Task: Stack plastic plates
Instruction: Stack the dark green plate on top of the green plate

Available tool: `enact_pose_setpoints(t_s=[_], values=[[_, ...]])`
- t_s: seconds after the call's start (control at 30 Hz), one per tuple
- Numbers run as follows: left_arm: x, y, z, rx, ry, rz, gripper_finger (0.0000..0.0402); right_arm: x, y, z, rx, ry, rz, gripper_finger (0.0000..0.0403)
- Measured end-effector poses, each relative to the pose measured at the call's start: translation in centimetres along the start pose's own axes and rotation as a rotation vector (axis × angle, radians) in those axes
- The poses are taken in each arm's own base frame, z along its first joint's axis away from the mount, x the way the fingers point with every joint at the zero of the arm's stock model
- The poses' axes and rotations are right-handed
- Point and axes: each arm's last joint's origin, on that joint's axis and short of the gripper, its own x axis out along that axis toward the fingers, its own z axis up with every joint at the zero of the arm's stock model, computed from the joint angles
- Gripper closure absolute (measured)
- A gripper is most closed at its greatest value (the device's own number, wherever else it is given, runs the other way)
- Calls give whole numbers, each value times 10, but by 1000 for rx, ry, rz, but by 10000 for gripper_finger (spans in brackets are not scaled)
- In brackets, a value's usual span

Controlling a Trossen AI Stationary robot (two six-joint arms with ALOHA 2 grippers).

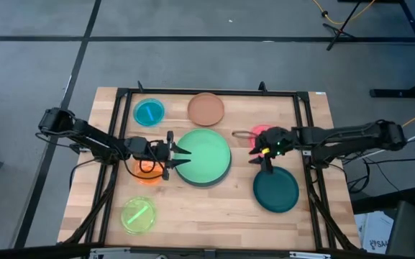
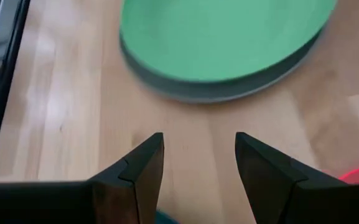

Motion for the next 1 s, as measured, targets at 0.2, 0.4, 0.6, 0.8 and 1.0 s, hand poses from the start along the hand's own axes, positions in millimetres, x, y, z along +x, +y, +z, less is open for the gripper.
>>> enact_pose_setpoints(t_s=[0.2,0.4,0.6,0.8,1.0], values=[[0,0,0,0,2,5,280,4,16,-5,-34,24,18,214],[0,0,0,-4,3,10,280,-5,24,6,-42,92,-29,214],[0,1,0,-19,0,12,280,-11,32,29,-84,144,-54,214],[0,1,-1,-27,5,11,280,-1,27,18,-74,330,-92,214],[0,0,-1,-24,5,1,280,14,24,10,-48,450,-100,214]])
